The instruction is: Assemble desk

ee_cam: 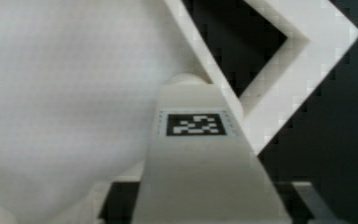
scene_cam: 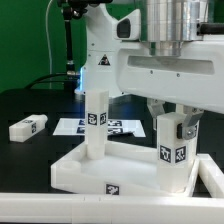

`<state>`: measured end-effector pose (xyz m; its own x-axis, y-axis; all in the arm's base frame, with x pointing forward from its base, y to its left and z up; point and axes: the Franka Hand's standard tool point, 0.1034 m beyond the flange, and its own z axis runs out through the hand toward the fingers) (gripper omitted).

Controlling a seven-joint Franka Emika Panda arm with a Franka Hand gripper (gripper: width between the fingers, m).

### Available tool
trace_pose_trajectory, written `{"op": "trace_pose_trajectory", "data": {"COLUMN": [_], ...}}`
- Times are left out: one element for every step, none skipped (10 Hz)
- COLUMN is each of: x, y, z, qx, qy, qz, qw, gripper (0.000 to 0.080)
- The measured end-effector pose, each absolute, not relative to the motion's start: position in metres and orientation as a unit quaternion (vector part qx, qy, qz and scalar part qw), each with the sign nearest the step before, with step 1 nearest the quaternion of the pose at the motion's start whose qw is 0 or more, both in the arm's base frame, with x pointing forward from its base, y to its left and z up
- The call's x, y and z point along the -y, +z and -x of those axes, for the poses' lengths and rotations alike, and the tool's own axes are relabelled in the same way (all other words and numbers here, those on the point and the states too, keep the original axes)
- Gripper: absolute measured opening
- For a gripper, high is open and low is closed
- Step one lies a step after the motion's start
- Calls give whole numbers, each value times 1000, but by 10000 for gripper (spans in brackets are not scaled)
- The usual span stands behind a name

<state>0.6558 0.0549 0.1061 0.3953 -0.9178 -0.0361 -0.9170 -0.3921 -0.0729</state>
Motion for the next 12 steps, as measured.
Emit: {"op": "trace_pose_trajectory", "data": {"x": [-56,-57,-59,-63,-65,-65,-65,-65,-64,-64,-65,-66], "y": [106,106,106,106,106,106,106,106,106,106,107,107], "z": [-656,-656,-656,-656,-656,-656,-656,-656,-656,-655,-656,-655], "qx": [-593,-644,-682,-718,-733,-736,-733,-719,-708,-680,-633,-589], "qy": [-1,6,10,12,15,15,15,13,14,14,10,7], "qz": [804,763,729,694,678,675,678,692,704,731,772,807], "qw": [44,49,51,52,53,53,53,54,53,50,49,48], "gripper": [290,290,290,290,290,290,291,291,486,486,613,642]}}
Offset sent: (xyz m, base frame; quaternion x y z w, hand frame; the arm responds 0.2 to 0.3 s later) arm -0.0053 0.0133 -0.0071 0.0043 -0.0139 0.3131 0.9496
